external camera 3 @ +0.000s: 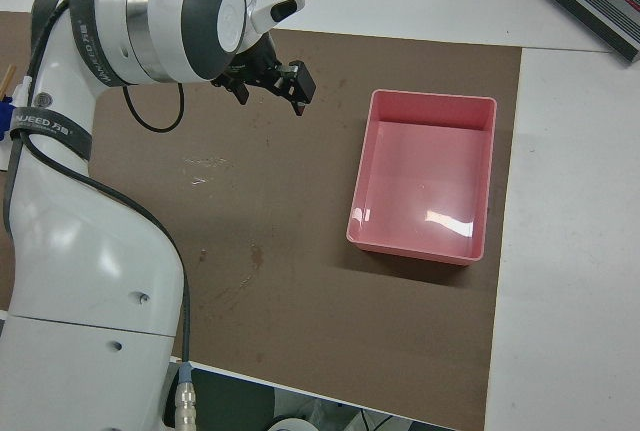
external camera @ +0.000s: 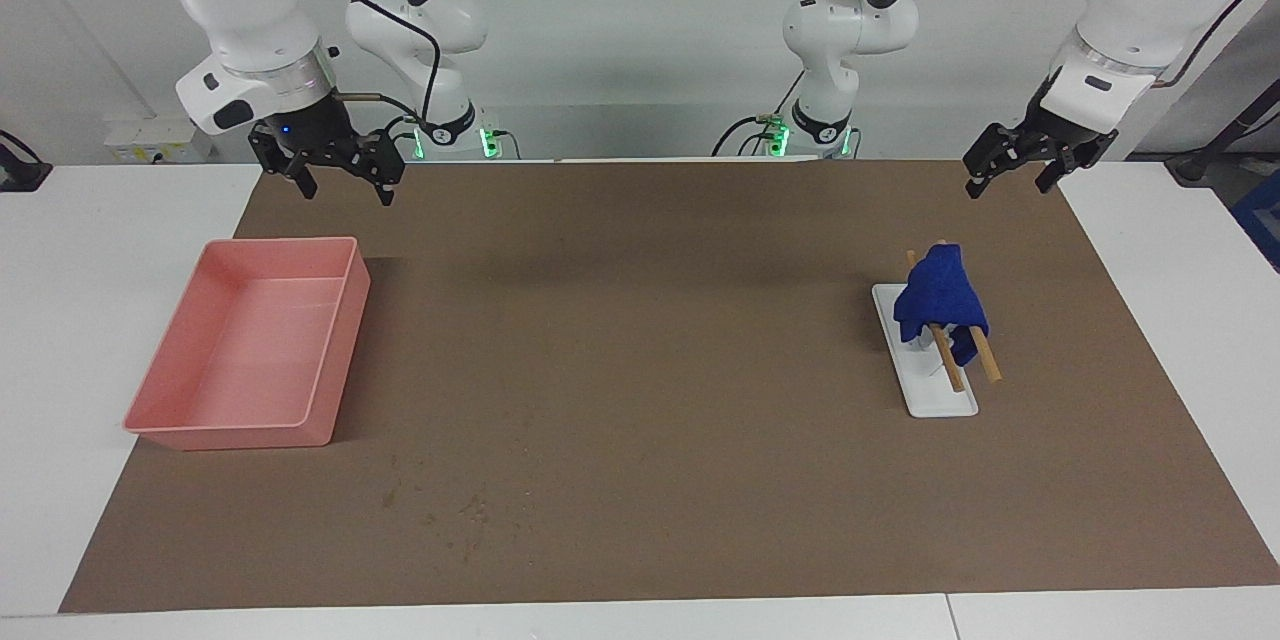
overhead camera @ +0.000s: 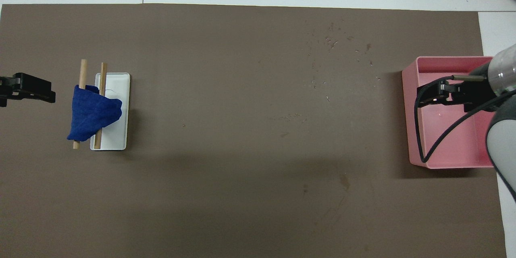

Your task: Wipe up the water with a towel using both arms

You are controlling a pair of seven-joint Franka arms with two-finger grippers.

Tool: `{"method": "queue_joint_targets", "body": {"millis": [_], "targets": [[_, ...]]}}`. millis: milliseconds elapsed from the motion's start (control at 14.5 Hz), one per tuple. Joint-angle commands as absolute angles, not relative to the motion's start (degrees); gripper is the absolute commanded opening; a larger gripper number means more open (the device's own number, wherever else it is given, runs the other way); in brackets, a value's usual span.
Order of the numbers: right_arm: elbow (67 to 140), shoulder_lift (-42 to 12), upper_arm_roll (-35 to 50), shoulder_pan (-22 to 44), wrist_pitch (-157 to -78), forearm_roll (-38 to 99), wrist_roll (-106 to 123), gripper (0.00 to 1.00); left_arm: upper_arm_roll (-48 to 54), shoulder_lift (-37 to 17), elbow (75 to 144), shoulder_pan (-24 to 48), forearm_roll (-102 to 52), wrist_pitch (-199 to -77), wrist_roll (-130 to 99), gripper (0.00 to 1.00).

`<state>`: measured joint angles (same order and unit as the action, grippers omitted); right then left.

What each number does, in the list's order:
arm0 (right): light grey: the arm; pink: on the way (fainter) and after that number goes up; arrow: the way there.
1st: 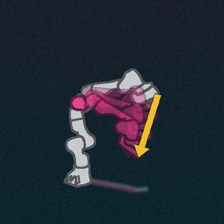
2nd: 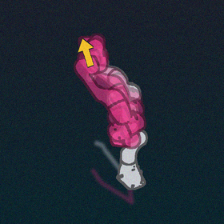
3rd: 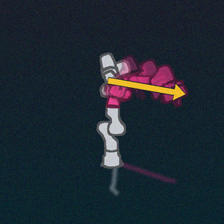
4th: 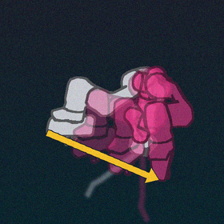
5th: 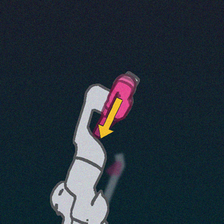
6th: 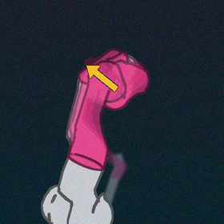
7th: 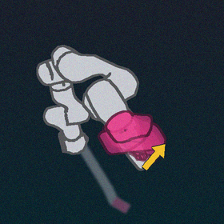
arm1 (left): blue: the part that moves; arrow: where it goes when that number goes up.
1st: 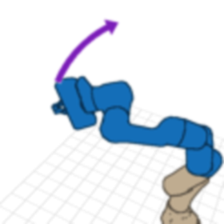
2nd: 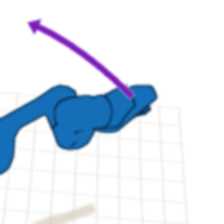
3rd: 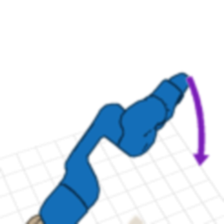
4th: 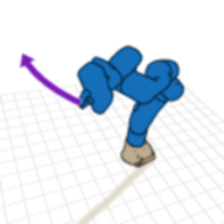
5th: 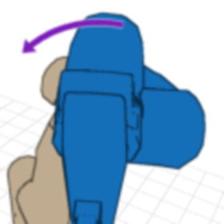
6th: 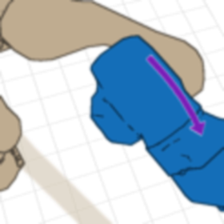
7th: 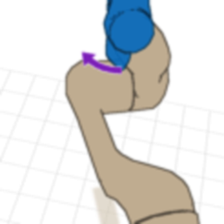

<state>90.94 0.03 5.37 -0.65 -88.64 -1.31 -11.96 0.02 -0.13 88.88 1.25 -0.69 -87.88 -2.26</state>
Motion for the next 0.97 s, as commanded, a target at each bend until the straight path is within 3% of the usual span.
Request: {"method": "queue_joint_targets", "body": {"millis": [0,897], "targets": [[92.4,1.4,5.9,-1.5,-88.7,-1.6,-11.2,1.00,-0.5,1.7,91.1,1.9,-0.4,-89.1,-2.2,1.00],[92.4,1.4,5.9,-1.5,-88.7,-1.6,-11.2,1.00,-0.4,1.9,91.4,2.1,-0.4,-88.6,-2.2,1.00]]}}
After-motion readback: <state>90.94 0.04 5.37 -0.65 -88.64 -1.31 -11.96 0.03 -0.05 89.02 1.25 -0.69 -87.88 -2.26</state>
